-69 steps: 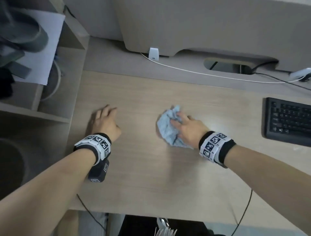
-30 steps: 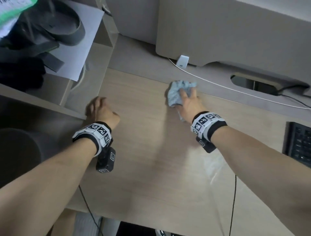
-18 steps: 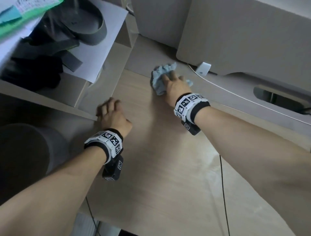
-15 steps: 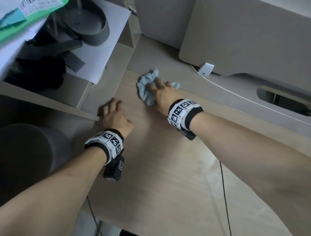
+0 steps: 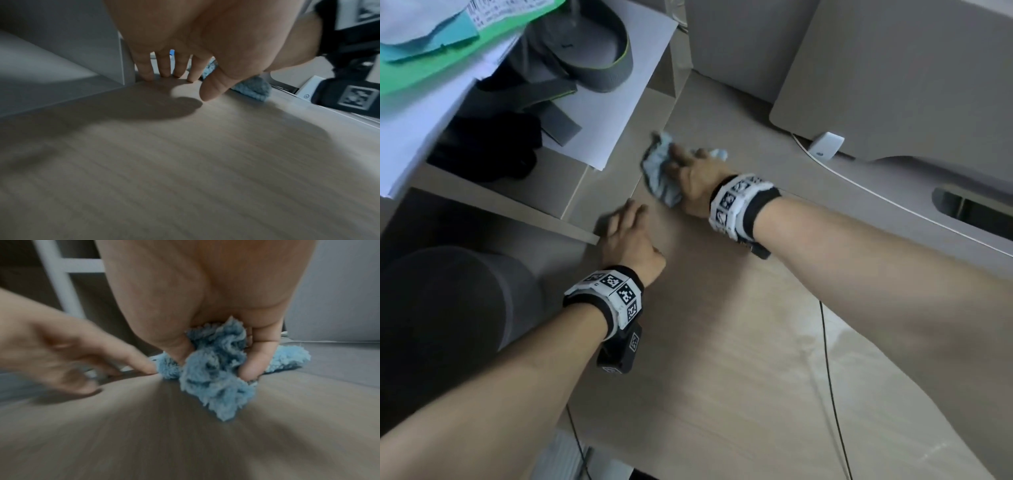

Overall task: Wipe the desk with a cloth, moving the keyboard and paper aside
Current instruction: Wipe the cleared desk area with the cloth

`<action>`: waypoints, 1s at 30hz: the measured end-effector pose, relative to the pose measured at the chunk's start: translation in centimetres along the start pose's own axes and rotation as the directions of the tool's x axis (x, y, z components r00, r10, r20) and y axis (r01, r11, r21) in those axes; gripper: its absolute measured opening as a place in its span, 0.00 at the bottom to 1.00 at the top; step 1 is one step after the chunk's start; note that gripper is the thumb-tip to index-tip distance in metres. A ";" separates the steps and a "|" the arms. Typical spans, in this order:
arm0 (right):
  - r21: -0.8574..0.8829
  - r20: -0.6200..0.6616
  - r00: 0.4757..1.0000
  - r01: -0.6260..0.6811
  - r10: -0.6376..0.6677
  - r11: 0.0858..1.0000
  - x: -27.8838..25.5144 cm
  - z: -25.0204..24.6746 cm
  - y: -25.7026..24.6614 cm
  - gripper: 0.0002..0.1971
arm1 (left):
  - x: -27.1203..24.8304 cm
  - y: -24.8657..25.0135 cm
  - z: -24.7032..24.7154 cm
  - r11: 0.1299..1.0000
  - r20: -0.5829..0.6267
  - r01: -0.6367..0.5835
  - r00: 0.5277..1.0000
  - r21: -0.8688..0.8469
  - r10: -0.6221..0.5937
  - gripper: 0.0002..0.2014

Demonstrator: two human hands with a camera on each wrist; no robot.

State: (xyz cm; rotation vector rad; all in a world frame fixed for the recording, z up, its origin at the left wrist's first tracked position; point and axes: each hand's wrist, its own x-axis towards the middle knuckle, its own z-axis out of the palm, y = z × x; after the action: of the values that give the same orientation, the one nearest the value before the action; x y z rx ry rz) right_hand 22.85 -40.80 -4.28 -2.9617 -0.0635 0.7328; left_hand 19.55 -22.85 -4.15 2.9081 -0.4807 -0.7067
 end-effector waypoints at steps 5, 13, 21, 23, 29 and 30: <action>0.119 -0.061 0.991 -0.113 0.121 0.986 -2.9 0.8 3.7 0.35 | -0.1 0.0 -0.2 1.000 -0.004 0.004 1.000 -0.012 -0.004 0.36; 0.136 -0.081 0.995 -0.045 0.056 0.990 -2.3 0.8 -1.0 0.34 | 0.0 -0.4 0.9 0.998 -0.060 -0.044 0.997 -0.034 0.041 0.37; 0.272 -0.118 0.972 -0.166 0.203 0.948 -7.8 4.4 3.9 0.36 | -2.0 -1.8 0.2 0.975 -0.101 -0.034 0.995 -0.218 0.012 0.28; 0.294 -0.074 0.932 -0.321 0.356 0.900 -7.2 3.2 3.5 0.33 | -3.3 -2.5 0.1 0.969 -0.093 0.011 0.995 -0.245 -0.035 0.25; 0.153 -0.045 0.998 -0.030 0.038 0.988 -6.8 2.9 -6.8 0.31 | -6.1 -5.2 -0.2 0.972 -0.035 0.162 0.985 -0.169 -0.170 0.19; 0.108 -0.039 0.998 0.052 -0.048 0.993 -7.5 3.8 -8.8 0.31 | -6.3 -5.5 -0.2 0.973 -0.022 0.174 0.984 -0.154 -0.179 0.17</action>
State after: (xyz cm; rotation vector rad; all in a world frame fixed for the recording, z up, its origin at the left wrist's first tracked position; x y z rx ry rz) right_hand 14.28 -32.21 -3.30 -2.8575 -0.0915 0.6544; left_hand 15.86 -15.56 -2.26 2.8374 -0.1571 -0.6785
